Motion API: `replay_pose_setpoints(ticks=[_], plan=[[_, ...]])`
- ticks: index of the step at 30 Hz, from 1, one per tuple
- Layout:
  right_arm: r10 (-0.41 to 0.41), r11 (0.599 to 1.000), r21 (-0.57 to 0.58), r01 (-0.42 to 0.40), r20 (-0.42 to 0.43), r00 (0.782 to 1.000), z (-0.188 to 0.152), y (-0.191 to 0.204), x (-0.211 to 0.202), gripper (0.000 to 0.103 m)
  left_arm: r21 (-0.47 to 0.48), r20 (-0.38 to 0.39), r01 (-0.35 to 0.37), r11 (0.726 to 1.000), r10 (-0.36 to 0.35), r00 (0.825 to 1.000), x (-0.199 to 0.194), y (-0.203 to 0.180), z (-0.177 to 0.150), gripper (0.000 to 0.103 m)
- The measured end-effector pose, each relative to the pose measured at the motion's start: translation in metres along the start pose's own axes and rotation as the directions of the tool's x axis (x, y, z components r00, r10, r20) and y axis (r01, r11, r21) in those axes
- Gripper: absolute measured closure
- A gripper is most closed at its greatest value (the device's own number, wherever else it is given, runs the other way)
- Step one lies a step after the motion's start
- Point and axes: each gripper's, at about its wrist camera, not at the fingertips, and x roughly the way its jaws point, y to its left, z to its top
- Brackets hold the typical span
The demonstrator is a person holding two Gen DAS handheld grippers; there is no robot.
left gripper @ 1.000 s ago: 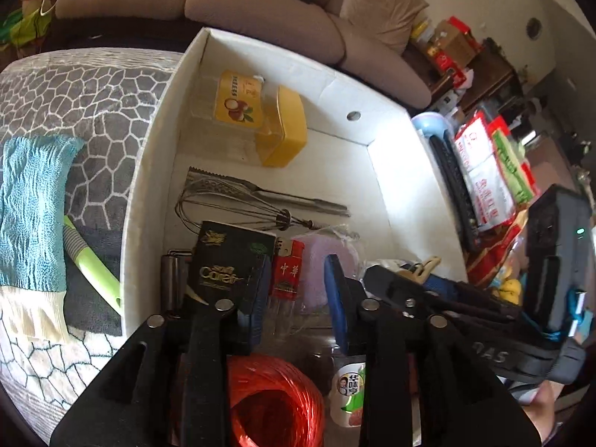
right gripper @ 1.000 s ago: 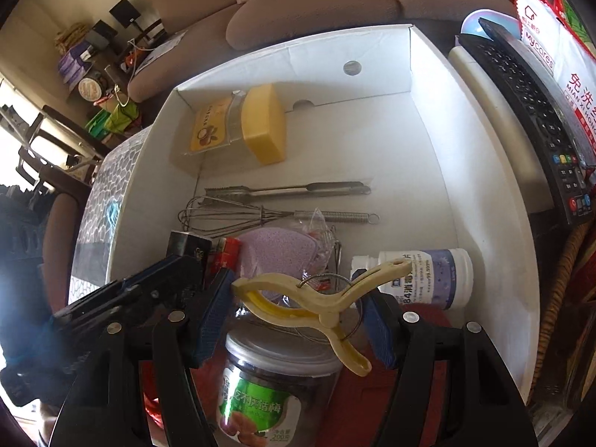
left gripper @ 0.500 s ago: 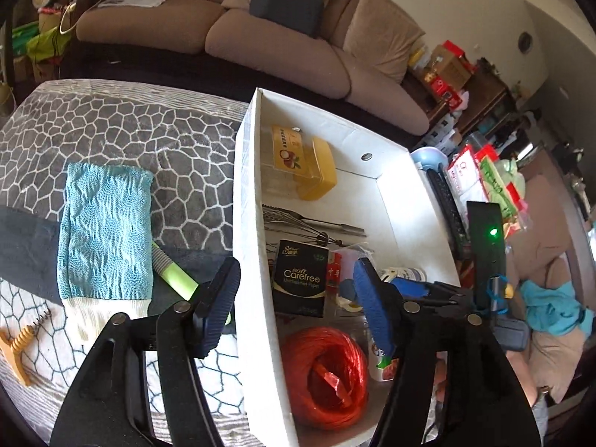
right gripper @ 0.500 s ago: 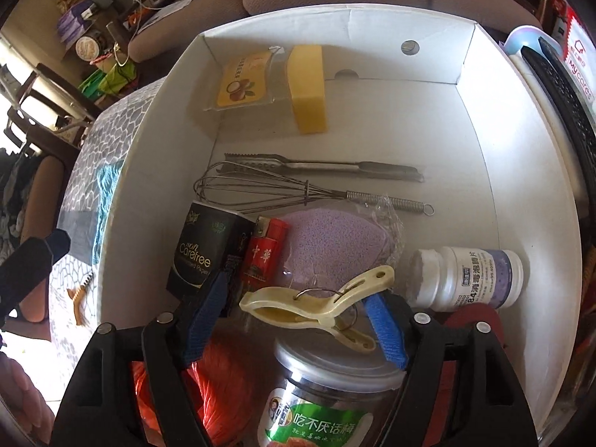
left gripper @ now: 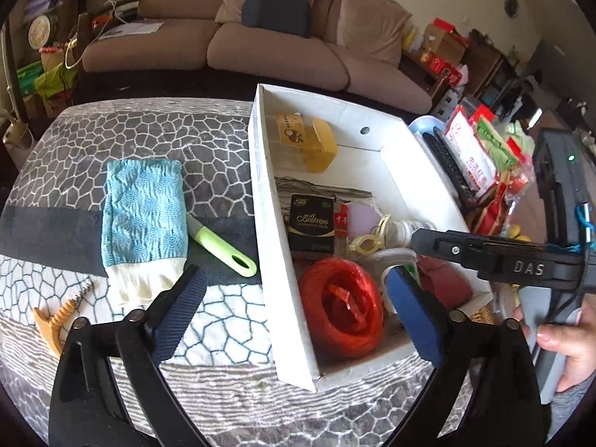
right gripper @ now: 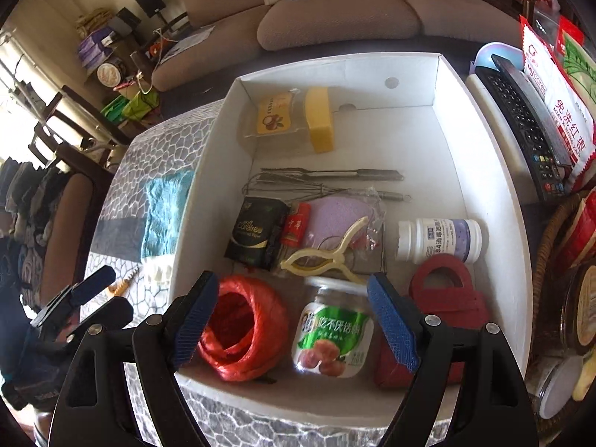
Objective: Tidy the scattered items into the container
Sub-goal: 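Lower both items into the box and open both tools, then withdraw both tools from the box back over the table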
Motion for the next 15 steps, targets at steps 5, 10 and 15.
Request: replay_pose_setpoints(ticks=[5, 10, 15], plan=[[-0.08, 0.994, -0.075, 0.08, -0.002, 0.997, -0.027, 0.02, -0.013, 0.008, 0.013, 0.009, -0.048, 0.999, 0.048, 0.999, -0.029, -0.001, -0.016, 0.0], [-0.088, 0.993, -0.077, 0.09, 0.031, 0.996, -0.057, 0.03, -0.031, 0.0, 0.032, 0.037, -0.064, 0.997, 0.063, 0.997, -0.062, -0.005, -0.028, 0.0], [-0.09, 0.993, -0.064, 0.094, 0.063, 0.994, -0.078, 0.043, -0.05, 0.0, 0.047, 0.059, -0.081, 0.996, 0.079, 0.995, -0.095, -0.007, -0.041, 0.0]])
